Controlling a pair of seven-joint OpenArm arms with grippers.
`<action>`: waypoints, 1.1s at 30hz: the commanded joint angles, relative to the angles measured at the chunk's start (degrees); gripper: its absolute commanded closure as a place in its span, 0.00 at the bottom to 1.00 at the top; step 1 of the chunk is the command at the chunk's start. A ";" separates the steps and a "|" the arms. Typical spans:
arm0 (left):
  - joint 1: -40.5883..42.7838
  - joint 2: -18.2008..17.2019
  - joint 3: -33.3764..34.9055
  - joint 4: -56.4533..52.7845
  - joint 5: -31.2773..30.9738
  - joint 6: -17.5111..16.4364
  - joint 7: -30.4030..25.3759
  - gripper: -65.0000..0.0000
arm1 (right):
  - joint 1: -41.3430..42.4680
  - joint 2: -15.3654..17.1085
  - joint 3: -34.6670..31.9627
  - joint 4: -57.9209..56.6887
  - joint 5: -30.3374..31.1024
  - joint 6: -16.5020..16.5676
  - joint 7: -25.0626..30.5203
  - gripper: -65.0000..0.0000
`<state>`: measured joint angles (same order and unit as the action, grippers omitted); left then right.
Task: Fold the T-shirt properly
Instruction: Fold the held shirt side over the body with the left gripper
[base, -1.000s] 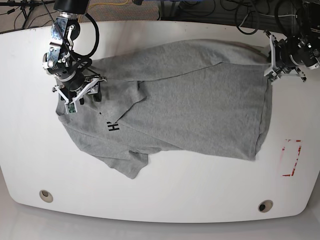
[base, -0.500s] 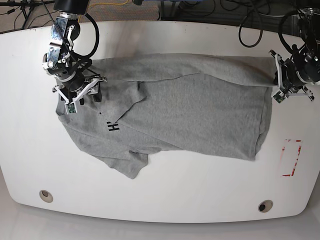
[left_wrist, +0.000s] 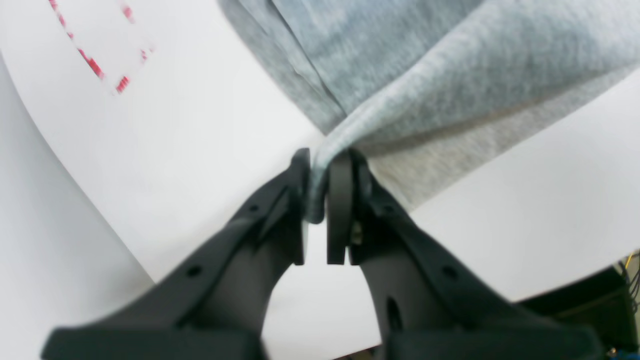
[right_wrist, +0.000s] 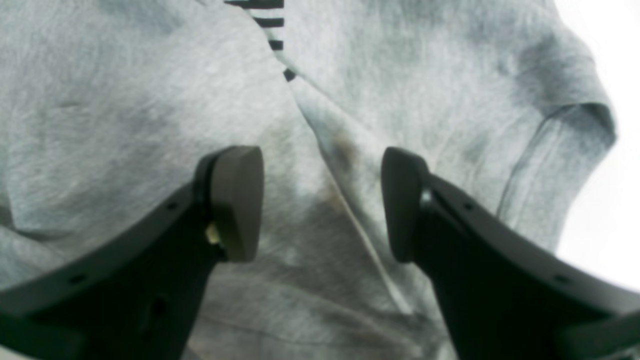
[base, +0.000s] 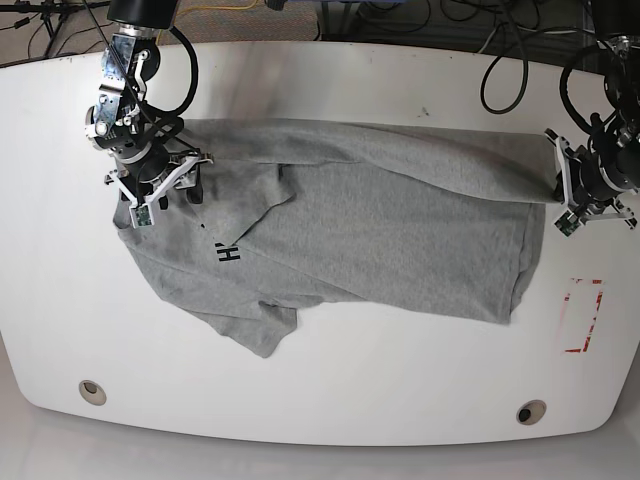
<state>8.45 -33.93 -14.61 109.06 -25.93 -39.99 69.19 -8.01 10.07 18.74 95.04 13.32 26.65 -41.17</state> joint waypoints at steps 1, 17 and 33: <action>-1.99 -1.54 0.06 -1.93 2.42 -0.01 -0.22 0.94 | 0.67 0.62 0.20 1.09 0.52 0.20 1.30 0.45; -10.60 -1.28 3.84 -13.27 3.82 -0.01 -0.31 0.93 | 1.46 0.70 0.29 1.09 0.44 0.20 1.30 0.45; -21.15 -1.54 12.90 -24.26 3.82 -0.01 -0.48 0.70 | 1.55 0.70 0.11 1.26 0.44 0.20 1.39 0.45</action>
<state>-10.55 -34.11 -1.17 85.06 -22.26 -40.10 69.01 -7.33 10.13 18.74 95.09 13.34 26.65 -40.97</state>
